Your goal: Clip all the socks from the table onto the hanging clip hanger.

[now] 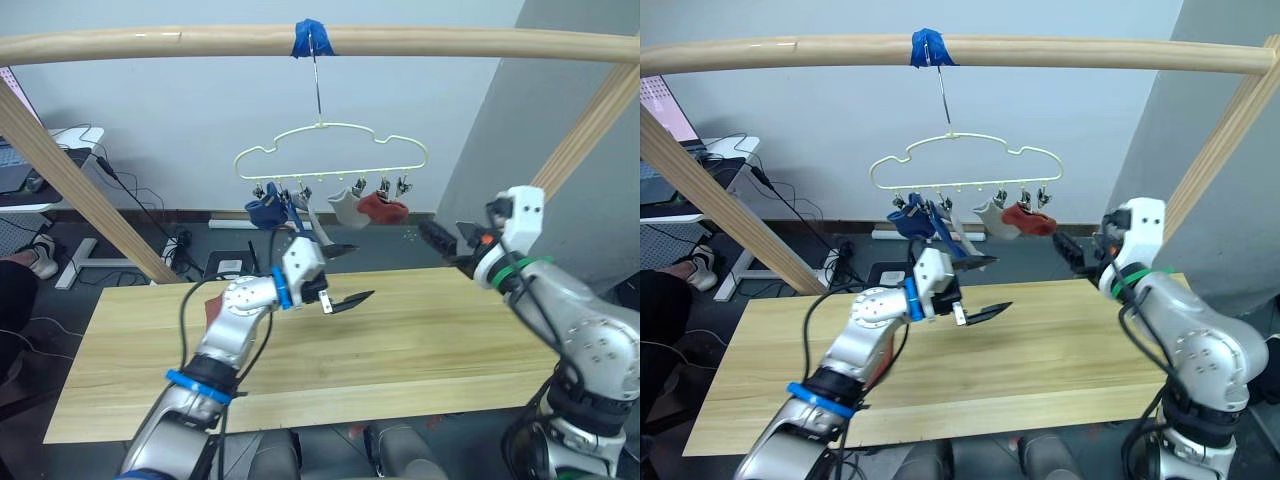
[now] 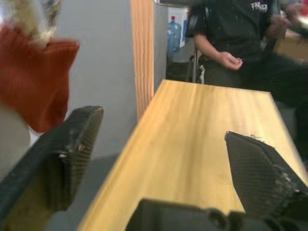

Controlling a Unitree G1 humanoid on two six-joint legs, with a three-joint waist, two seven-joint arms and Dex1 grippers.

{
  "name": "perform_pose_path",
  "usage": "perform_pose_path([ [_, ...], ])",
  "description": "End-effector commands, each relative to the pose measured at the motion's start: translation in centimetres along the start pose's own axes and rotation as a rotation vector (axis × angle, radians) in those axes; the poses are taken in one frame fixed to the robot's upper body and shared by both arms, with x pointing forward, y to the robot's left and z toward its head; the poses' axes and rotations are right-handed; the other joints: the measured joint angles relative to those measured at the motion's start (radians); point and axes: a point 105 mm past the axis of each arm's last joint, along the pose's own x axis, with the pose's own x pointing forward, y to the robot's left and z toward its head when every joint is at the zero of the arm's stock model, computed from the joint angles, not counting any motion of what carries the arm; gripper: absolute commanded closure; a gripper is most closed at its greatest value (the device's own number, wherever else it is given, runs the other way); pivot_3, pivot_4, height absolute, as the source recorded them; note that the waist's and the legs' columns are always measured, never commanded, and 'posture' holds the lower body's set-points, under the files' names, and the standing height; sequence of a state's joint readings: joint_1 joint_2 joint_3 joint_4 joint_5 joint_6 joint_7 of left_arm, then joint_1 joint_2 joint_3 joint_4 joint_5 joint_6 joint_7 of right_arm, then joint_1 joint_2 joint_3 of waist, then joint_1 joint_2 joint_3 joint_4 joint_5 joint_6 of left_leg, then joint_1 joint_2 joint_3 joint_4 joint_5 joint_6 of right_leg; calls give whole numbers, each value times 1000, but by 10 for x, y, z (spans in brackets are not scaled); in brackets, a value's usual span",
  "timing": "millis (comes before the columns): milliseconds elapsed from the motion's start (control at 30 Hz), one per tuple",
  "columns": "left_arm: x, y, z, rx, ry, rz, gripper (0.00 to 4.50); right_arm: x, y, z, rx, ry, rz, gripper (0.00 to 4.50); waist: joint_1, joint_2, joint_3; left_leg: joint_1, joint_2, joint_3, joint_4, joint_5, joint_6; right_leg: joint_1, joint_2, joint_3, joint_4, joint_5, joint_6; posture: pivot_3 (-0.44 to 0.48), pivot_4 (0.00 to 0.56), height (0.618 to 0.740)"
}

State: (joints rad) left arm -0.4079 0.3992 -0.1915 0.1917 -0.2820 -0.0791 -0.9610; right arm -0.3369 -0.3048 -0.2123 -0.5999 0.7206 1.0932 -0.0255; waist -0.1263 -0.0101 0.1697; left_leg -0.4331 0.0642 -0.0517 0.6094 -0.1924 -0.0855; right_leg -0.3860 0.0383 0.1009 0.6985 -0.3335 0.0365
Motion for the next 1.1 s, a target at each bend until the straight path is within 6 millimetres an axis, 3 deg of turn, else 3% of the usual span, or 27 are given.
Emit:
perform_pose_path([
  [33,-17,6,28,-161,-63,28,8,3,10,17,-96,-170,-6,172,5,0,1,0,0,0,0,0,0,0,0,0,0,0,0,-45,175,740],
  [100,-27,11,31,-247,-50,77,0,5,8,16,-122,-211,-38,580,13,-1,1,0,0,0,1,0,0,0,0,0,0,0,0,-30,177,740],
  [200,-40,18,29,-283,26,184,0,10,8,15,-188,-250,-66,1652,27,-2,2,0,-1,-1,2,0,0,1,-1,0,0,0,0,-6,181,740],
  [300,-58,34,27,-112,83,416,0,14,5,15,-208,-286,-104,1652,42,-2,5,1,-1,0,2,0,0,1,-1,0,0,0,0,9,182,740],
  [467,-64,18,36,-298,-29,300,0,24,5,18,-237,-338,-143,1652,67,-6,11,1,0,-1,1,0,0,1,-1,-1,0,0,0,34,180,740],
  [600,-94,29,-6,-363,96,481,0,29,7,25,-249,-388,-166,1652,74,-5,12,1,-1,0,1,0,0,1,-2,0,0,0,0,43,177,740],
  [700,-109,31,-25,-367,175,574,0,24,24,33,-210,-428,-60,1652,77,-6,12,1,-1,0,1,0,0,1,-2,-1,0,0,-1,39,177,740],
  [800,-120,27,-44,-357,268,610,0,14,38,24,-199,-362,91,1652,88,-6,13,1,-1,0,1,0,0,1,-2,-1,-1,1,-1,38,178,740],
  [867,-122,26,-50,-351,296,627,0,8,36,20,-215,-316,127,1652,97,-6,13,1,-1,0,1,0,0,1,-3,-1,-1,3,-4,38,178,740],
  [1000,-110,20,-42,-311,254,573,0,9,12,14,-289,-249,58,1652,99,-7,14,1,-2,0,2,0,0,1,-4,-1,-1,3,-5,27,167,740],
  [1100,-92,9,-15,-270,146,437,0,15,-2,17,-310,-260,-32,1652,97,-7,14,1,-2,1,2,0,0,1,-4,-1,-1,3,-4,34,163,740],
])
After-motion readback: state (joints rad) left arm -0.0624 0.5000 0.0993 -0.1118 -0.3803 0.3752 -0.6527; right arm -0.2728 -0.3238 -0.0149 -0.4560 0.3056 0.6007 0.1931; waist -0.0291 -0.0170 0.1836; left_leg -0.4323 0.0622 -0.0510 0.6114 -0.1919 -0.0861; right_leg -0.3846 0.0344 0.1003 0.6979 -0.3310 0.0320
